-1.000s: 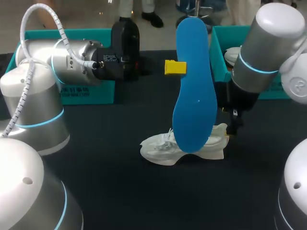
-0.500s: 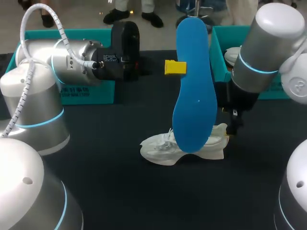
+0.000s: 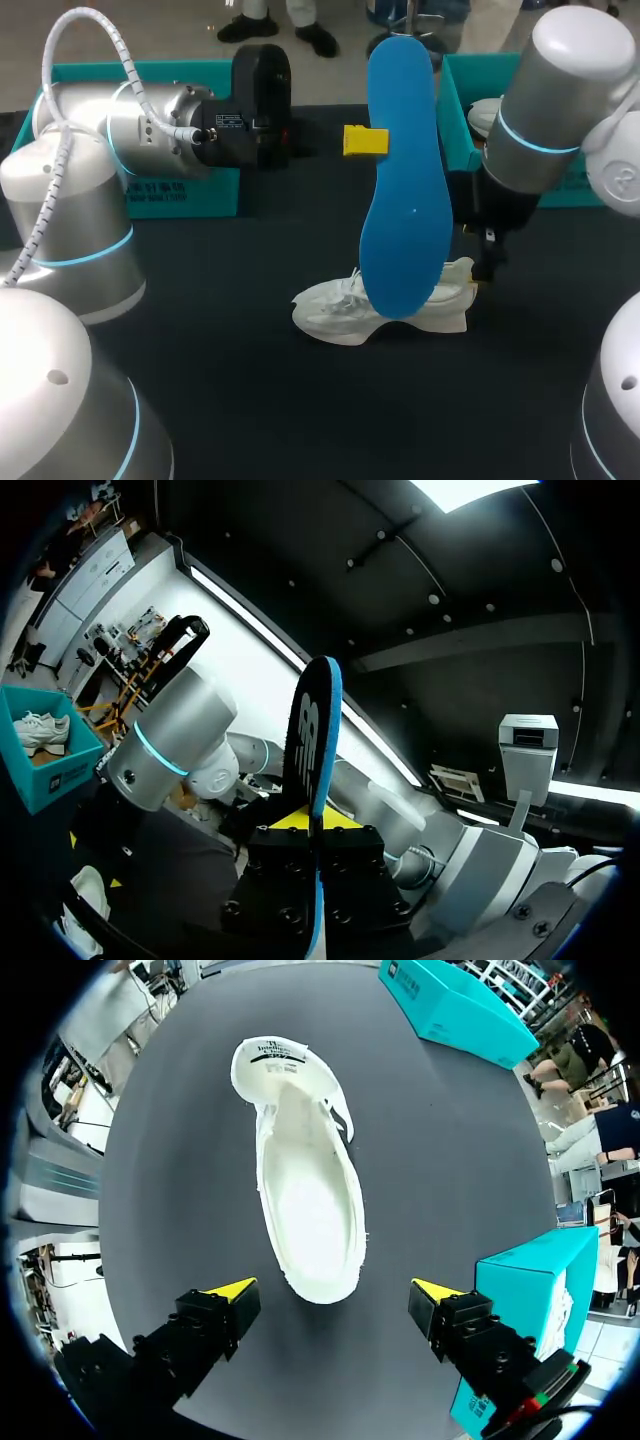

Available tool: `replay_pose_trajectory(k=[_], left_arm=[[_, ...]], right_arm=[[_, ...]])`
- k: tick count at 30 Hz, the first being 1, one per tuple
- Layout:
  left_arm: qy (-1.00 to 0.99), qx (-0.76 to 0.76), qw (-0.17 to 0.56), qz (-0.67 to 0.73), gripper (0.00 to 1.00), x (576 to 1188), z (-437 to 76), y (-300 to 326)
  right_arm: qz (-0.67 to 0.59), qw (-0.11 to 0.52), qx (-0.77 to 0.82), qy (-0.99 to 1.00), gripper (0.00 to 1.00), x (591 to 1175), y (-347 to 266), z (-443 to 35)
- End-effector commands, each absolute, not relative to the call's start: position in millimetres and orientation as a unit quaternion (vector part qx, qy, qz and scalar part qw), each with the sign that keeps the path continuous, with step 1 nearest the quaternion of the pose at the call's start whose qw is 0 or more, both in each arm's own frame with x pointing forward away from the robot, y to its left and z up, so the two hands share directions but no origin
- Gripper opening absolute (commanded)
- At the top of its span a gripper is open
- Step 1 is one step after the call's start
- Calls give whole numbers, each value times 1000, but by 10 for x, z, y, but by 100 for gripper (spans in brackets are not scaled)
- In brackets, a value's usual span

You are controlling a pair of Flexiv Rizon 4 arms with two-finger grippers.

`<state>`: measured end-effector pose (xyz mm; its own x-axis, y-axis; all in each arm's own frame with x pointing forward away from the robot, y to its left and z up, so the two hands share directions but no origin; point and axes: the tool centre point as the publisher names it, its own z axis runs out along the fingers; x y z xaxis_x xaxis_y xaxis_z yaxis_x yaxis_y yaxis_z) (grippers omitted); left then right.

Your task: Take the shoe out of the shoebox, open the shoe tongue, remove and reinsert the insole, then place the shoe into the shoebox

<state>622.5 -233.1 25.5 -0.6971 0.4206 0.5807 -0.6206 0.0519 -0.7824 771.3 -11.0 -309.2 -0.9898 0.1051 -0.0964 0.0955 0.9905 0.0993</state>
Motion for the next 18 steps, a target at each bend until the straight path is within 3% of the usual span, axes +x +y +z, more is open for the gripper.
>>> replay_pose_trajectory(k=[1,18], left_arm=[[-617,81,380,684,0,6219,253,-2330],[-617,81,380,684,0,6219,253,-2330]], right_arm=[[47,52,50,996,100,7703,-113,-3095],[40,66,54,996,100,7977,148,-3118]])
